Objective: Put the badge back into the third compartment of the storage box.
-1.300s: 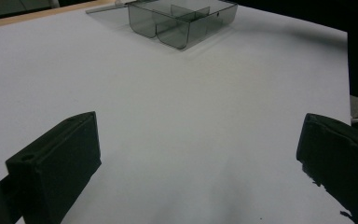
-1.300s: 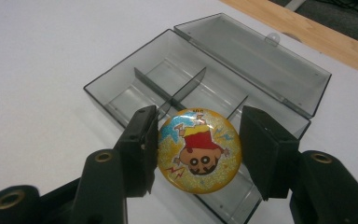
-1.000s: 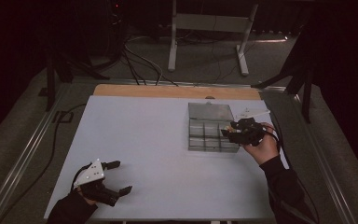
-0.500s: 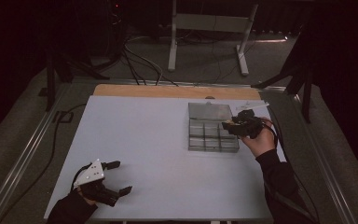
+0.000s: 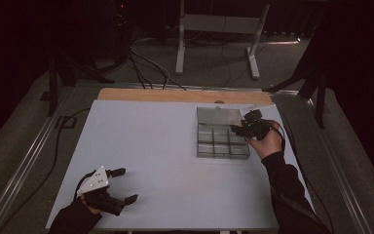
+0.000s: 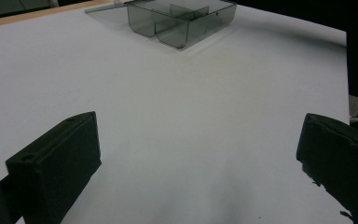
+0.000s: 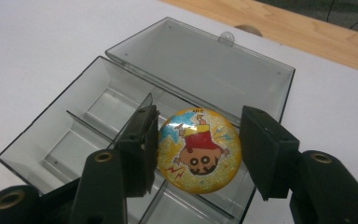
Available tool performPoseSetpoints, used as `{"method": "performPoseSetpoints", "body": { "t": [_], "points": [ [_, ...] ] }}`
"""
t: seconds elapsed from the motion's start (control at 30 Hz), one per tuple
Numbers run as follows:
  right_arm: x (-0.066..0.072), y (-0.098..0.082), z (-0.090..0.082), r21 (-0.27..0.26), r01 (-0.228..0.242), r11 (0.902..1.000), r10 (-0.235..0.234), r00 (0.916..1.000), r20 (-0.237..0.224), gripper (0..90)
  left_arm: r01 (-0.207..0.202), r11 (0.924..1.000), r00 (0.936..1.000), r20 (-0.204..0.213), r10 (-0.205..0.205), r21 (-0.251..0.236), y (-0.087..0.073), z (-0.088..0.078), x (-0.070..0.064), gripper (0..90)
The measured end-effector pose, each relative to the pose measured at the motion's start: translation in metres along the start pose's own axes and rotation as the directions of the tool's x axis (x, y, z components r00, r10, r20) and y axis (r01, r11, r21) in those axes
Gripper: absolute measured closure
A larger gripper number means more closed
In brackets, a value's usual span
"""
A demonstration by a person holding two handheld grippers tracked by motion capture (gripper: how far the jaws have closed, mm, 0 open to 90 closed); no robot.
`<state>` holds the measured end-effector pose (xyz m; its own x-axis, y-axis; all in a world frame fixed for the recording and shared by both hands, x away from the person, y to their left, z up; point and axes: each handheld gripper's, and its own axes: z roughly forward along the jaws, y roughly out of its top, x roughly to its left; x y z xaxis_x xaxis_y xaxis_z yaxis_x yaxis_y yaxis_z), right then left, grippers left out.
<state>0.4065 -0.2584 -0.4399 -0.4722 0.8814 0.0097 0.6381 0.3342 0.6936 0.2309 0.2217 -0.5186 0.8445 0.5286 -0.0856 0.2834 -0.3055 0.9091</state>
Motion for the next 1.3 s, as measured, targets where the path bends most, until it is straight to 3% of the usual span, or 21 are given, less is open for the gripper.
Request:
{"method": "performPoseSetpoints", "body": {
  "t": [0.5, 0.73, 0.9, 1.3],
  "points": [
    [-0.002, 0.004, 0.028, 0.084, -0.047, 0.9954, 0.044, 0.9985, 0.032, 47.7, 0.003, 1.0, 1.0, -0.001, -0.003, -0.005, 0.0, -0.001, 0.0, 0.0],
    [-0.005, -0.001, 0.041, 0.121, -0.047, 0.9915, 0.042, 0.9979, 0.049, 47.7, 0.0, 1.0, 1.0, 0.0, 0.0, -0.003, 0.0, -0.001, 0.0, 0.0],
    [-0.01, -0.005, 0.046, 0.14, -0.073, 0.9874, 0.065, 0.996, 0.061, 47.6, -0.003, 1.0, 1.0, 0.0, 0.003, 0.0, 0.0, 0.0, 0.0, 0.0],
    [-0.013, -0.008, 0.052, 0.17, -0.072, 0.9828, 0.061, 0.9957, 0.069, 47.5, 0.0, 1.0, 1.0, 0.001, 0.0, -0.002, 0.0, 0.0, 0.0, 0.0]
  ]
}}
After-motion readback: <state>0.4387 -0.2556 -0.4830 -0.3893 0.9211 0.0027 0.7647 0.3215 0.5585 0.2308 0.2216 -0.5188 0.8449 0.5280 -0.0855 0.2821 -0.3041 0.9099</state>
